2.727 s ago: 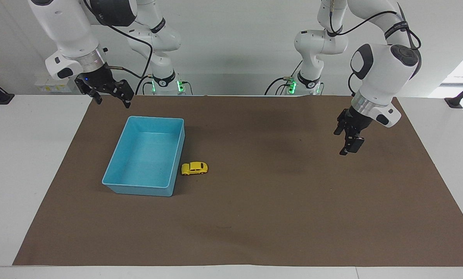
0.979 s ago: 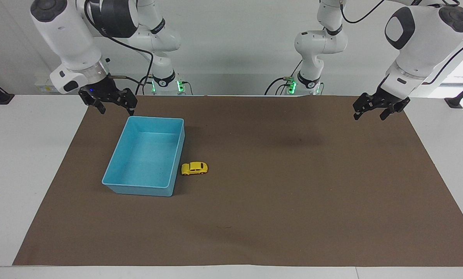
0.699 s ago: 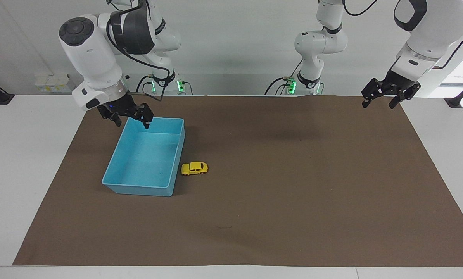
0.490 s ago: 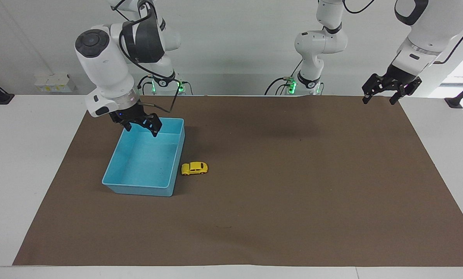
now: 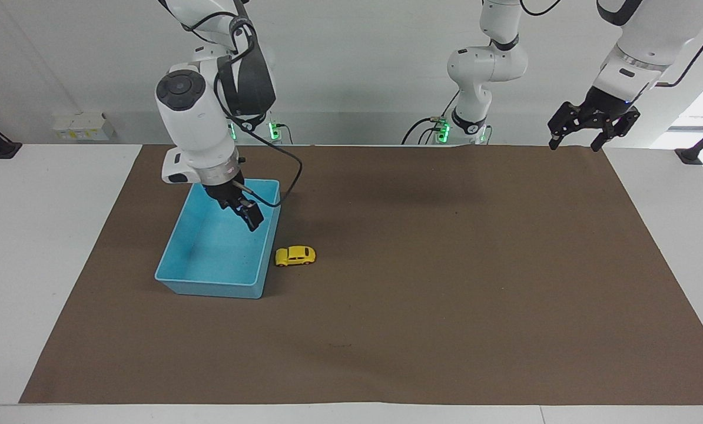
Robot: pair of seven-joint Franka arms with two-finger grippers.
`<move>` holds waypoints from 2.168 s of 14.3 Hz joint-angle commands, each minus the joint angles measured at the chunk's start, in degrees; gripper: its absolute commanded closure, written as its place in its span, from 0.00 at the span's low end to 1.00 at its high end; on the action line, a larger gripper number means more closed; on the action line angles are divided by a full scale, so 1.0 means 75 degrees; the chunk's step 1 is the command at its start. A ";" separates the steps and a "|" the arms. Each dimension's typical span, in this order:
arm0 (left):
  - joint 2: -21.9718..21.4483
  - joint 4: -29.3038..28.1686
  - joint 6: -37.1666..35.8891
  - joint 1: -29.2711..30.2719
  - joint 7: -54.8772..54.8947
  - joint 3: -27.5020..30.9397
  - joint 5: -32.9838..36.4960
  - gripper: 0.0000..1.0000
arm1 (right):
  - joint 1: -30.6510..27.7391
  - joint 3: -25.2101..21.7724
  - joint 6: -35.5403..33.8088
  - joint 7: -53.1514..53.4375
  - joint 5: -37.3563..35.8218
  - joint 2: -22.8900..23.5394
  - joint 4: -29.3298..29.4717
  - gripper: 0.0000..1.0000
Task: Wind up and store yellow beetle car
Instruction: 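Reach the right gripper over the bin toward the yellow car, then grasp the yellow car with the right gripper and lift it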
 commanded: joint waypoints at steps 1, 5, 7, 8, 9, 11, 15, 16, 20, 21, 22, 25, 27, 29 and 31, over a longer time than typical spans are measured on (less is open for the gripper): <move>-0.0150 0.0128 -0.0162 0.0026 -0.0003 -0.0091 0.0040 0.00 | 0.0160 0.0027 0.0669 0.1549 -0.0264 -0.0044 -0.0487 0.00; -0.0150 0.0139 -0.0185 0.0026 -0.0003 -0.0115 0.0052 0.00 | 0.0558 0.0027 0.1502 0.4139 -0.0767 0.0412 -0.0546 0.00; -0.0162 0.0128 -0.0232 0.0014 -0.0015 -0.0127 0.0040 0.00 | 0.0838 0.0027 0.1678 0.5322 -0.1060 0.0658 -0.0558 0.00; -0.0174 0.0105 -0.0325 0.0003 0.0008 -0.0138 0.0040 0.00 | 0.0921 0.0027 0.1818 0.5908 -0.1305 0.0822 -0.0558 0.00; -0.0232 0.0069 -0.0430 0.0003 0.0032 -0.0139 0.0052 0.00 | 0.1061 0.0027 0.1889 0.6436 -0.1470 0.0986 -0.0547 0.00; -0.0291 0.0011 -0.0641 0.0014 0.0067 -0.0139 0.0052 0.00 | 0.1331 0.0027 0.2076 0.7491 -0.1915 0.1360 -0.0546 0.00; -0.0315 -0.0165 -0.0654 -0.0055 0.0021 -0.0139 0.0052 0.00 | 0.1367 0.0027 0.2592 0.9017 -0.2198 0.1912 -0.0570 0.00; -0.0315 -0.0188 -0.0631 -0.0102 0.0055 -0.0139 0.0052 0.00 | 0.1274 0.0027 0.2767 0.9321 -0.2163 0.1925 -0.0674 0.00; -0.0197 -0.0235 -0.0467 -0.0114 0.0020 -0.0139 0.0099 0.00 | 0.1109 0.0039 0.3284 0.9348 -0.2069 0.1644 -0.1529 0.00; -0.0163 -0.0317 -0.0304 -0.0114 0.0008 -0.0139 0.0099 0.00 | 0.1144 0.0051 0.3308 0.9290 -0.2069 0.1551 -0.1705 0.00; 0.0035 -0.0236 -0.0140 -0.0103 0.0020 -0.0139 0.0099 0.00 | 0.1179 0.0051 0.3343 0.9243 -0.2069 0.1480 -0.1857 0.00; 0.0669 0.0478 -0.0443 -0.0021 -0.0003 -0.0127 0.0145 0.00 | 0.1366 0.0039 0.3099 0.8564 -0.2233 0.1514 -0.1533 0.00; 0.0495 0.0025 -0.0035 -0.0103 -0.0155 -0.0127 0.0366 0.00 | 0.1553 0.0063 0.2502 0.8574 -0.2233 0.1526 -0.1157 0.00; 0.0342 -0.0165 0.0108 -0.0091 -0.0214 -0.0139 0.0404 0.00 | 0.1835 0.0039 0.2254 0.8609 -0.2245 0.1492 -0.1225 0.00; 0.0388 -0.0049 0.0108 -0.0114 -0.0156 -0.0139 0.0392 0.00 | 0.1719 0.0051 0.2475 0.8621 -0.2245 0.1421 -0.1564 0.00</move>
